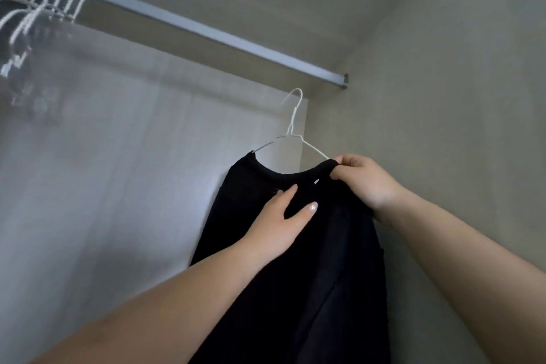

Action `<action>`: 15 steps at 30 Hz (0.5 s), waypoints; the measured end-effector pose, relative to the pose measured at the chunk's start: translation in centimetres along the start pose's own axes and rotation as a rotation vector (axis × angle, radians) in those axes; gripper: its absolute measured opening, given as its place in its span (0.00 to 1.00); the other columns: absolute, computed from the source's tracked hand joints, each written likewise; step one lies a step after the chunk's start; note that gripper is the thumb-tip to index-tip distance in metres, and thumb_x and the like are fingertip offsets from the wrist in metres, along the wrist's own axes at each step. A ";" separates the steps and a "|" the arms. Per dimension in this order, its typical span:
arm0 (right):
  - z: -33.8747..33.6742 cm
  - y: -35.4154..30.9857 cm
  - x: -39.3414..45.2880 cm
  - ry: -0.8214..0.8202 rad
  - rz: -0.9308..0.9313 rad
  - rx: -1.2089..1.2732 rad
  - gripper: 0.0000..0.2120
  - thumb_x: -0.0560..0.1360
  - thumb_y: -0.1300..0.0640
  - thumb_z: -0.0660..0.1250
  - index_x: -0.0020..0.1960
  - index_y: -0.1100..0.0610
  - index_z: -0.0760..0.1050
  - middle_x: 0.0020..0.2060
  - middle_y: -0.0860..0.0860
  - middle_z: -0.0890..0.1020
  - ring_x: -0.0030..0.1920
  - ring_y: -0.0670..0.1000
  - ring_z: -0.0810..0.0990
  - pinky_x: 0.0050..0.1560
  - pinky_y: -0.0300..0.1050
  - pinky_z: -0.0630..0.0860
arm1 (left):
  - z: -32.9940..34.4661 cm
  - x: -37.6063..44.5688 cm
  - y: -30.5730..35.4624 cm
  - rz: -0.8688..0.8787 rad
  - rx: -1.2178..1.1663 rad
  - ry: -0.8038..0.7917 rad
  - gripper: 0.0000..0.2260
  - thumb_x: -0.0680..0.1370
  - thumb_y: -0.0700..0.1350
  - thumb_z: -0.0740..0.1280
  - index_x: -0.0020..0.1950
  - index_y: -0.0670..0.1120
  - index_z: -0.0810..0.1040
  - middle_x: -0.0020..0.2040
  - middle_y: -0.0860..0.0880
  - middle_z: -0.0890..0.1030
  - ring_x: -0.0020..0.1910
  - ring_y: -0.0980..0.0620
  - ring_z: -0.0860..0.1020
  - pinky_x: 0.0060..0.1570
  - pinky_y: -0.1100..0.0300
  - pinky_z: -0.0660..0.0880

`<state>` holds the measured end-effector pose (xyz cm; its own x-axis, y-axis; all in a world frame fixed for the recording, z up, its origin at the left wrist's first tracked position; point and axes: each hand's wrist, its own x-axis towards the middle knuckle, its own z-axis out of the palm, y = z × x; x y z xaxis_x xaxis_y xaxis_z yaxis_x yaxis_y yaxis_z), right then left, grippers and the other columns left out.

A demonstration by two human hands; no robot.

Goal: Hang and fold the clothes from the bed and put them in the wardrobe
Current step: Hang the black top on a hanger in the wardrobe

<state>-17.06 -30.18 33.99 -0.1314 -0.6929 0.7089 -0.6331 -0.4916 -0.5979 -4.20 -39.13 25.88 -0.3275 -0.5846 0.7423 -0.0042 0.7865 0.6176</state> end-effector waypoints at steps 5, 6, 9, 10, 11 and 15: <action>-3.3 -3.0 2.0 0.160 -0.044 -0.160 0.06 0.72 0.64 0.60 0.40 0.60 0.76 0.33 0.55 0.77 0.36 0.54 0.75 0.38 0.43 0.71 | 2.0 2.6 4.1 0.044 -0.178 -0.103 0.26 0.76 0.60 0.65 0.73 0.61 0.64 0.69 0.62 0.70 0.67 0.61 0.70 0.69 0.58 0.66; -3.9 -3.5 2.3 0.188 -0.047 -0.181 0.06 0.72 0.64 0.60 0.38 0.59 0.75 0.32 0.54 0.76 0.34 0.53 0.74 0.36 0.42 0.70 | 2.3 3.1 4.8 0.052 -0.186 -0.111 0.25 0.76 0.60 0.65 0.73 0.61 0.64 0.68 0.62 0.71 0.66 0.61 0.70 0.68 0.60 0.66; -5.3 -4.7 3.7 0.265 -0.038 -0.239 0.05 0.72 0.63 0.60 0.37 0.59 0.72 0.33 0.56 0.74 0.35 0.54 0.71 0.37 0.44 0.68 | 3.0 4.1 6.7 0.062 -0.224 -0.126 0.25 0.77 0.60 0.63 0.73 0.60 0.64 0.64 0.63 0.70 0.62 0.63 0.68 0.62 0.64 0.64; -5.6 -5.0 4.4 0.279 -0.030 -0.255 0.04 0.72 0.63 0.60 0.40 0.60 0.73 0.35 0.57 0.74 0.37 0.54 0.71 0.38 0.44 0.67 | 3.3 4.4 7.0 0.059 -0.244 -0.139 0.24 0.78 0.60 0.63 0.73 0.59 0.65 0.65 0.63 0.70 0.62 0.64 0.68 0.61 0.64 0.63; -5.9 -5.2 5.0 0.291 -0.022 -0.282 0.03 0.72 0.63 0.60 0.42 0.61 0.73 0.36 0.58 0.74 0.38 0.54 0.71 0.39 0.44 0.67 | 3.5 4.6 7.4 0.050 -0.257 -0.154 0.24 0.78 0.60 0.62 0.73 0.59 0.65 0.67 0.62 0.70 0.62 0.63 0.67 0.61 0.64 0.62; -6.6 -5.9 8.1 0.305 -0.023 -0.352 0.11 0.76 0.62 0.59 0.35 0.56 0.66 0.35 0.53 0.70 0.33 0.51 0.68 0.32 0.40 0.66 | 4.0 5.6 8.1 0.020 -0.275 -0.182 0.23 0.78 0.62 0.60 0.73 0.59 0.66 0.72 0.60 0.67 0.71 0.59 0.63 0.67 0.61 0.59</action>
<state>-19.46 -29.45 45.74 -0.2993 -0.4711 0.8298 -0.8518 -0.2599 -0.4548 -9.83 -35.24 34.00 -0.4889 -0.5047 0.7115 0.2507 0.6999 0.6688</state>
